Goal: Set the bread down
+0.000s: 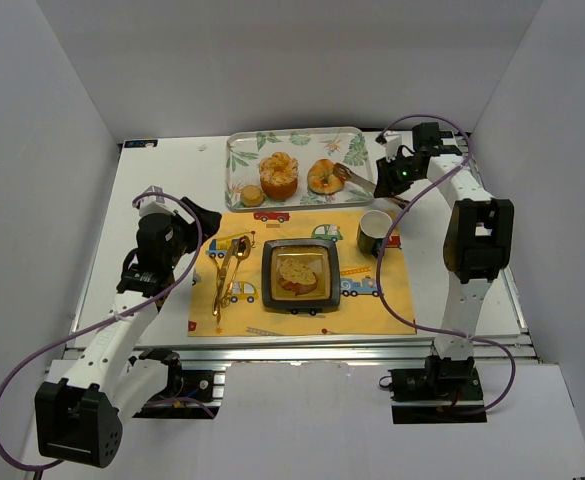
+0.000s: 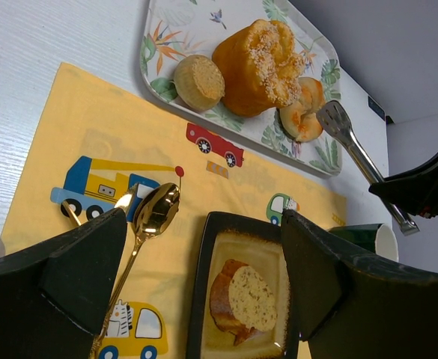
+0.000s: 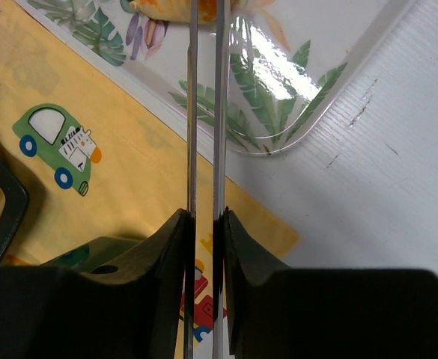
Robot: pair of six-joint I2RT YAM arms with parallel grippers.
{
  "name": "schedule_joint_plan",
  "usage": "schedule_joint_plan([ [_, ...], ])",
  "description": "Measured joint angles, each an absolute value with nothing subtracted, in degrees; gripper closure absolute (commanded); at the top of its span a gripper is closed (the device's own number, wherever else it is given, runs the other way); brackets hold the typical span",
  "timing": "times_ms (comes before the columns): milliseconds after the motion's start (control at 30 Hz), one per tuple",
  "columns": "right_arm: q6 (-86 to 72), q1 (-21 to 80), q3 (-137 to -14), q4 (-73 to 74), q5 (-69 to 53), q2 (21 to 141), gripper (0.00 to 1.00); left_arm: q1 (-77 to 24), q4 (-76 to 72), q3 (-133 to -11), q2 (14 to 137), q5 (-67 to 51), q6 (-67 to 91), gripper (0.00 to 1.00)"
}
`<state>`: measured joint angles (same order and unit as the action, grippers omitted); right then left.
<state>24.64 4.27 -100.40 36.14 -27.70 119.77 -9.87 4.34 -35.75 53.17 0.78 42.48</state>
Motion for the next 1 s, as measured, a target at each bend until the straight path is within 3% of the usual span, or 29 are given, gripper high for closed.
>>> schedule_joint_plan([
  [367,24.25,2.83,-98.83,35.31,-34.96,115.79,1.0,-9.87,4.73,-35.75,52.8,0.8,42.5,0.08],
  [767,26.17,2.63,-89.34,32.86,-43.62,102.26,1.0,-9.87,5.13,-35.75,51.35,0.82,42.52,0.08],
  [1000,37.21,4.27,-78.87,39.05,-48.14,89.14,1.0,-9.87,5.39,-35.75,51.11,0.82,42.7,0.08],
])
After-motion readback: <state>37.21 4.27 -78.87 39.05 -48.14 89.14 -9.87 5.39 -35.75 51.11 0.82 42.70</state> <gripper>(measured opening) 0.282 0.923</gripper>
